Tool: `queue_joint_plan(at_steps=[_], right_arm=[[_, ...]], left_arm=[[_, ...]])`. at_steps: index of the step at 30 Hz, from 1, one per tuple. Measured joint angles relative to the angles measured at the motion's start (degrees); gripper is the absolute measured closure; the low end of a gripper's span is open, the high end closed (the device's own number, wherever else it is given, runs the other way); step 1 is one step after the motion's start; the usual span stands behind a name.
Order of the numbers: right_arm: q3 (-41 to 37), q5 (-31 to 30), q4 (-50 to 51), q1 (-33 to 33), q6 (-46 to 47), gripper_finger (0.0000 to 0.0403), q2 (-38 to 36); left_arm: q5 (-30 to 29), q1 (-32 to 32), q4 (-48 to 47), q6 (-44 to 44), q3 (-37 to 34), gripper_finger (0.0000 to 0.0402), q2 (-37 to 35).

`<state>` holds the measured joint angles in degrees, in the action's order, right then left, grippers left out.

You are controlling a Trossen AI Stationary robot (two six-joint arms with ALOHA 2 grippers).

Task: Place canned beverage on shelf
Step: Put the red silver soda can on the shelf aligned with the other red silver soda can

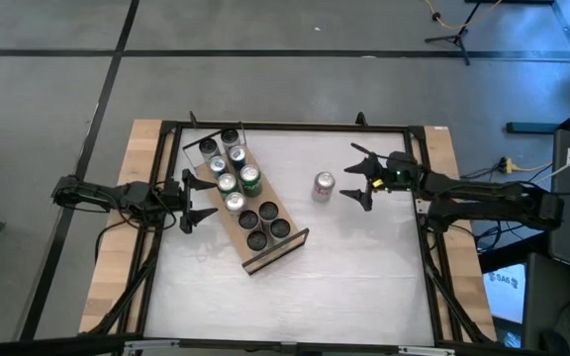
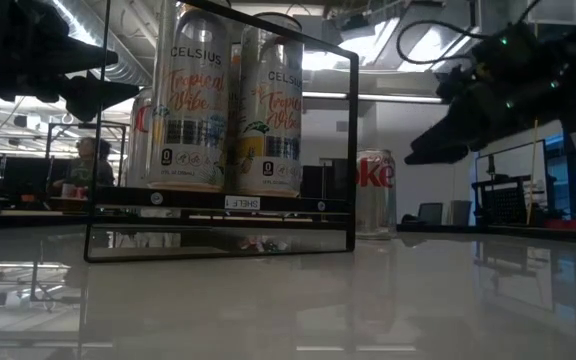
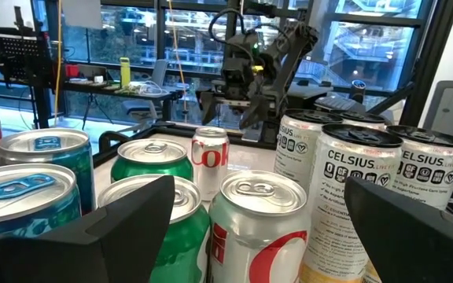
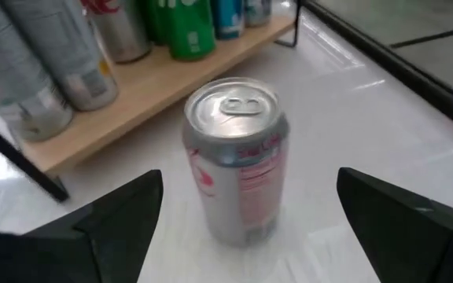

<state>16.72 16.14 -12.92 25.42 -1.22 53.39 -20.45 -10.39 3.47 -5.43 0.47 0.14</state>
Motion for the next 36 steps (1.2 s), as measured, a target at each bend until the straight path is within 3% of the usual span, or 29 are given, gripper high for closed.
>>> queue_joint_plan(at_steps=[10, 27, 36], right_arm=[[-5.7, -0.9, -10.8, 0.1, 1.2, 0.0029, 4.7], [-5.6, 2.6, -39.1, 0.1, 2.5, 0.0029, 29.1], [-0.2, 3.1, -41.1, 0.1, 2.3, 0.0029, 37.7]], left_arm=[[0.0, 0.0, 0.0, 0.0, 0.0, 0.004, 0.0], [0.1, 0.0, 0.0, 0.0, 0.0, 0.004, 0.0], [0.2, 0.0, 0.0, 0.0, 0.0, 0.004, 0.0]])
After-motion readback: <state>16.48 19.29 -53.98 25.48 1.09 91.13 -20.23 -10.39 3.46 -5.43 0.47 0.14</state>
